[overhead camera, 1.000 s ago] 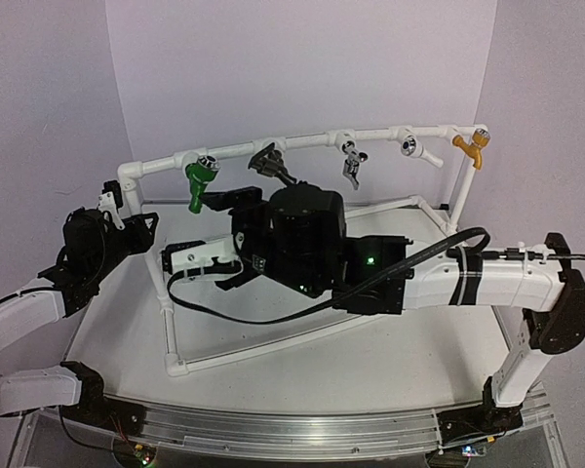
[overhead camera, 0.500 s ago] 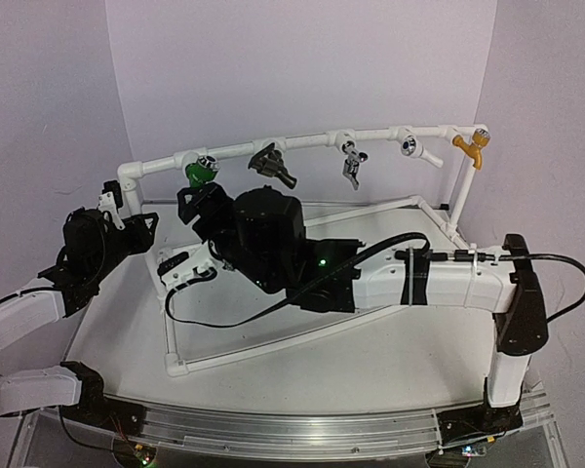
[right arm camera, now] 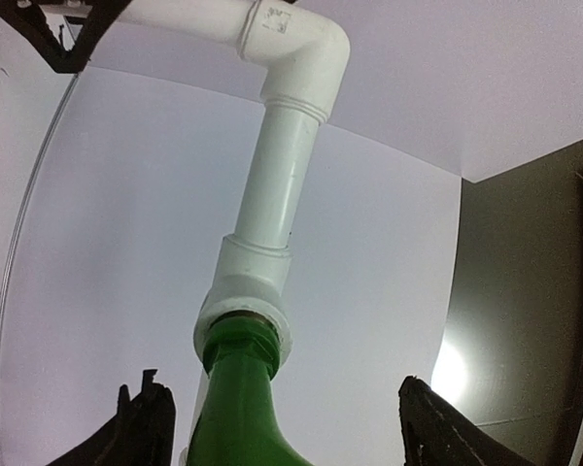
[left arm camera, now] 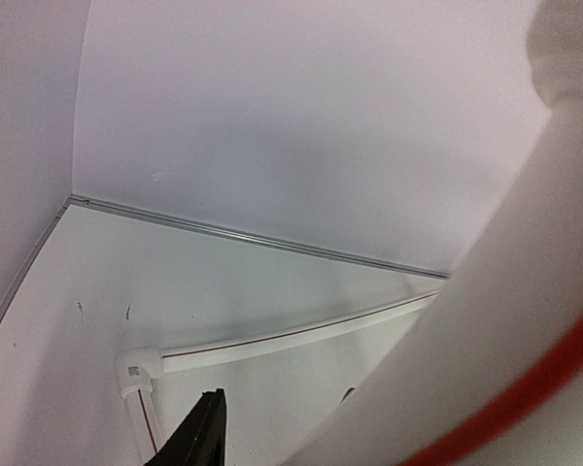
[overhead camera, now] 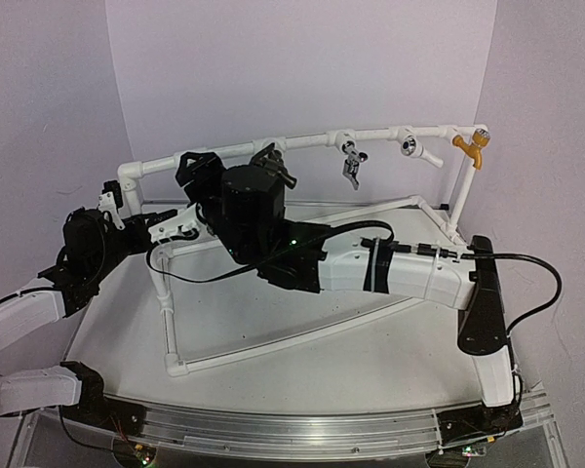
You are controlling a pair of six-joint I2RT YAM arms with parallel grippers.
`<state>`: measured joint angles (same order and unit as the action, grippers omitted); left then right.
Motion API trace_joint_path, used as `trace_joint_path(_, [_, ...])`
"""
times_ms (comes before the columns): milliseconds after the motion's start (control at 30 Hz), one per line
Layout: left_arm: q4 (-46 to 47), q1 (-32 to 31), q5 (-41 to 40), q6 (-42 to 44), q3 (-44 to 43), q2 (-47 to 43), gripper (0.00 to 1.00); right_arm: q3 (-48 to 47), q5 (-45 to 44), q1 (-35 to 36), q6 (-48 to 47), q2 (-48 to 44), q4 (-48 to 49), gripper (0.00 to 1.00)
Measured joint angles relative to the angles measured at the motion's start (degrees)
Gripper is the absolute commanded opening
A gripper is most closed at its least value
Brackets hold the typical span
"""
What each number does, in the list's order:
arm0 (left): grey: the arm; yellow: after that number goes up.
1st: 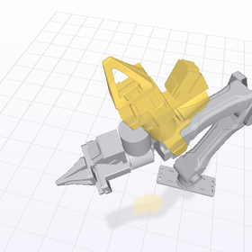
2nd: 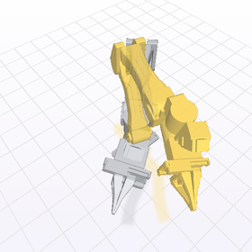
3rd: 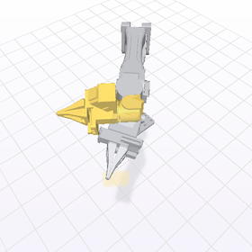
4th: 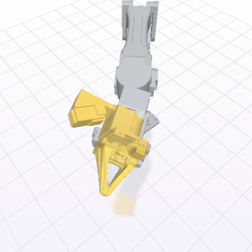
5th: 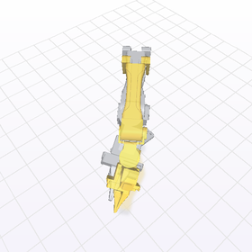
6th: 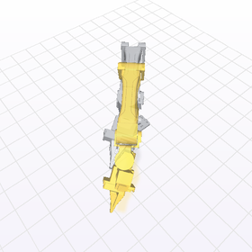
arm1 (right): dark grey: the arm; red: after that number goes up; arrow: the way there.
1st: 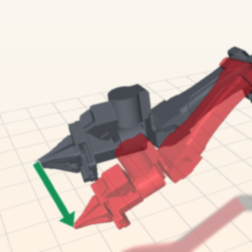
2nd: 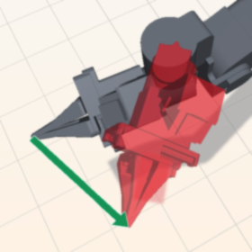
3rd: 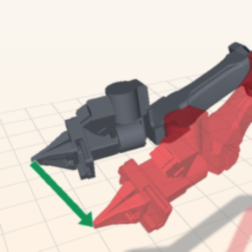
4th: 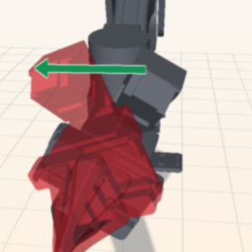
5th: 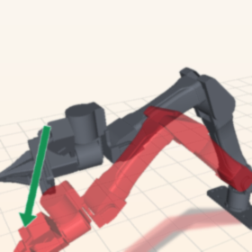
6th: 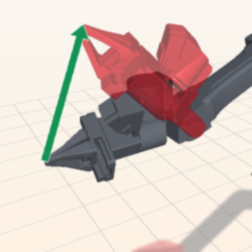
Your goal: Install the water faucets
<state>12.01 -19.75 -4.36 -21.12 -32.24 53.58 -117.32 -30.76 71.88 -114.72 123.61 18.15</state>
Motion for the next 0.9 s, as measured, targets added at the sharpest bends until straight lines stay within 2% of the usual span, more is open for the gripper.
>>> trace_joint_path(200, [0.0, 0.0, 0.0, 0.0, 0.0, 0.1, 0.00, -1.7, -3.3, 0.0, -0.1, 0.9, 0.7, 0.34])
trace_joint_path(467, [0.3, 0.1, -0.3, -0.3, -0.1, 0.3, 0.00, -4.1, -8.4, 0.6, 11.7, 3.6, 0.3, 0.03])
trace_joint_path(633, [0.6, 0.5, -0.6, -0.6, -0.4, 1.1, 0.00, -9.1, -12.1, 1.0, 27.2, 7.1, -0.3, 0.00])
trace_joint_path(800, [1.0, 0.6, -0.8, -0.6, -0.4, 1.2, 0.00, -9.2, -12.3, 1.0, 55.3, 7.4, -1.9, 0.00])
trace_joint_path(900, [0.8, 0.5, -0.6, -0.2, -0.4, 1.2, 0.00, -2.1, -6.8, 0.4, 76.7, 4.1, 1.1, 0.00])
